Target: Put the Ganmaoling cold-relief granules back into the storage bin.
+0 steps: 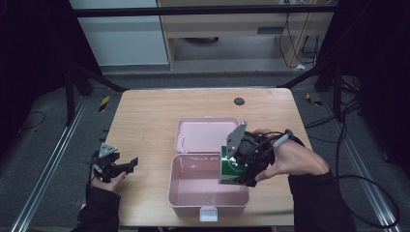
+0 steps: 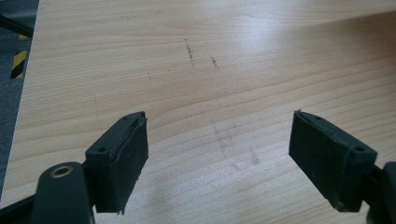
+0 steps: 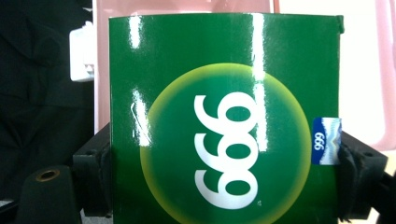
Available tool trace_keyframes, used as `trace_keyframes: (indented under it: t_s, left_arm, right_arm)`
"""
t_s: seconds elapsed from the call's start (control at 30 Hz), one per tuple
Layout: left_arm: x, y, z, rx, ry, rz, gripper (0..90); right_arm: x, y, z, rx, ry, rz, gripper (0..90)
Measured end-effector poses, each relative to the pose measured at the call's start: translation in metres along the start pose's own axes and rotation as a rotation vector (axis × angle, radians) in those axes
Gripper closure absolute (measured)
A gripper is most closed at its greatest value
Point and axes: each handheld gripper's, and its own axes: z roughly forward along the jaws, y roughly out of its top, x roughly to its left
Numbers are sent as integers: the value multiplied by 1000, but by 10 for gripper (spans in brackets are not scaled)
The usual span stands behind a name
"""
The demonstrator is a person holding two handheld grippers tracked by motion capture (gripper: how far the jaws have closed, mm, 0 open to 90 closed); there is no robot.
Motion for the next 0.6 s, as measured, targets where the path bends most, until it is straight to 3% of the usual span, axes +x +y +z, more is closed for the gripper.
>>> trace_keyframes:
  t_s: [0.6]
  left_arm:
    - [0,0,0,-3,-1,-3,189]
  right_arm:
    - [2,10,22,25,20,-33,161]
